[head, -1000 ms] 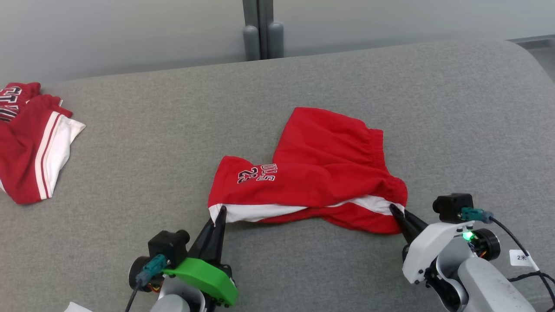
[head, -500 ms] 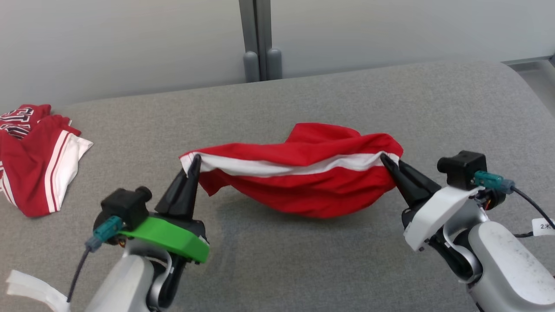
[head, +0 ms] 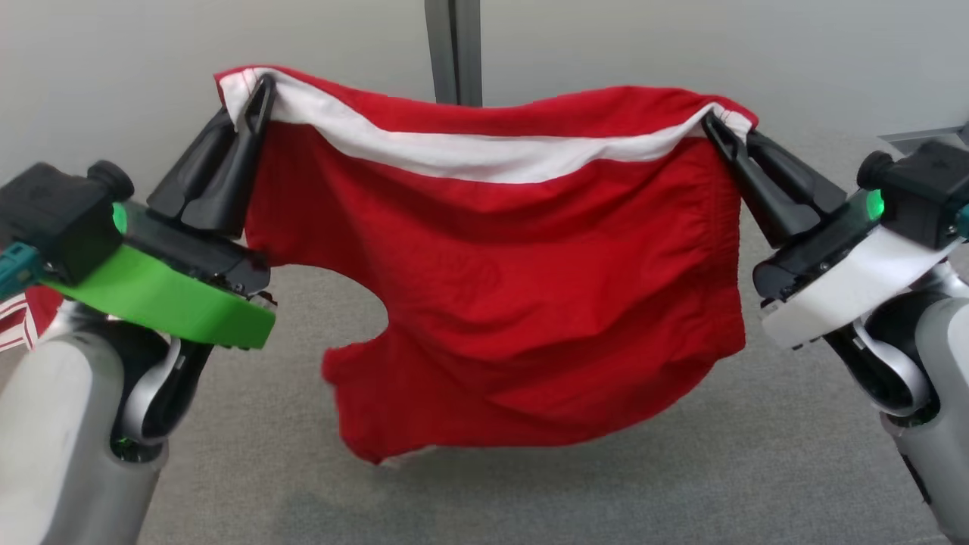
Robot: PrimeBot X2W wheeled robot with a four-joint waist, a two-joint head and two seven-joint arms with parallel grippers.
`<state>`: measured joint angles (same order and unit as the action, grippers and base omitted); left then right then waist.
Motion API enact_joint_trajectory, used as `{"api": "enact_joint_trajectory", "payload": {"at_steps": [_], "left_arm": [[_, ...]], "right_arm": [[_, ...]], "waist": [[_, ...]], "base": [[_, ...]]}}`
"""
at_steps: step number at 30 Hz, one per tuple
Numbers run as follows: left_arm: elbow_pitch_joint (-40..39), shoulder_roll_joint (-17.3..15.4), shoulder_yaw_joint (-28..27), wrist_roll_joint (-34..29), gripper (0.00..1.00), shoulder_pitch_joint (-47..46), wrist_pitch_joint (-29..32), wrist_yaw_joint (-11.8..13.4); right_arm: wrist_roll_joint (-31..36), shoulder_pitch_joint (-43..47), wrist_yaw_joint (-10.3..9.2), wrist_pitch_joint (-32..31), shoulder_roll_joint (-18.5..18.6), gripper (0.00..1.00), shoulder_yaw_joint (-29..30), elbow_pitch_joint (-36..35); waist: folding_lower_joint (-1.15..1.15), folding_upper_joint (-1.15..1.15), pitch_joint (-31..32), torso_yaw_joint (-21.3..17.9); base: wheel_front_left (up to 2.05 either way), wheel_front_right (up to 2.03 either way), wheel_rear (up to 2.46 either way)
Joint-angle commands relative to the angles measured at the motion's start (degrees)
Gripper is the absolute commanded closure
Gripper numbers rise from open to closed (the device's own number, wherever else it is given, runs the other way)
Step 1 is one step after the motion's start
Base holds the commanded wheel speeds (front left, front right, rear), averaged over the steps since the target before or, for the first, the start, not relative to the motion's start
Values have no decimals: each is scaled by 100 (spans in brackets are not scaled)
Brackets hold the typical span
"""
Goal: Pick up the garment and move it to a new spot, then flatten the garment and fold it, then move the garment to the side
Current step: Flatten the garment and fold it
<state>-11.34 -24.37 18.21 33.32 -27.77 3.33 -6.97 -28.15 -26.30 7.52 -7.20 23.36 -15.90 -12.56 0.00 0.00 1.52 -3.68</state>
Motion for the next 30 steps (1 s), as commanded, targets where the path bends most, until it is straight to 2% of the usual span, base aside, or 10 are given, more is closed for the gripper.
{"api": "enact_joint_trajectory", "payload": {"at_steps": [1,7,11,14,18,23,27,30], "left_arm": [[-106,-87,-45,57,100,-153,134,46],[-130,-282,-60,109,100,-592,586,42],[301,-242,-16,158,100,-998,632,9],[744,-193,29,136,100,-1441,534,-8],[1361,-45,108,21,100,-2358,182,-42],[2142,299,186,-176,100,-3624,-662,-52],[2724,562,324,-263,100,-4191,-1265,-56],[3055,683,459,-188,100,-4184,-1573,-55]], "right_arm": [[35,-65,-6,-71,27,100,47,-122],[-13,-276,-6,-366,-2,100,36,-274],[128,-737,-6,-254,59,100,-241,70],[224,-1345,-6,17,-31,100,-461,549],[528,-2470,-6,644,-253,100,-484,1430],[965,-3789,-6,1390,-644,100,-296,2531],[1255,-4403,-6,1819,-831,100,-303,3150],[1358,-4437,-6,2038,-965,100,-378,3496]], "waist": [[0,0,-32,-11],[0,0,-398,-16],[0,0,-891,5],[0,0,-1295,0],[0,0,-1848,7],[0,0,-2478,41],[0,0,-2888,63],[0,0,-3051,75]], "base": [[0,0,0],[0,0,0],[0,0,0],[0,0,0],[0,0,0],[0,0,0],[0,0,0],[0,0,0]]}}
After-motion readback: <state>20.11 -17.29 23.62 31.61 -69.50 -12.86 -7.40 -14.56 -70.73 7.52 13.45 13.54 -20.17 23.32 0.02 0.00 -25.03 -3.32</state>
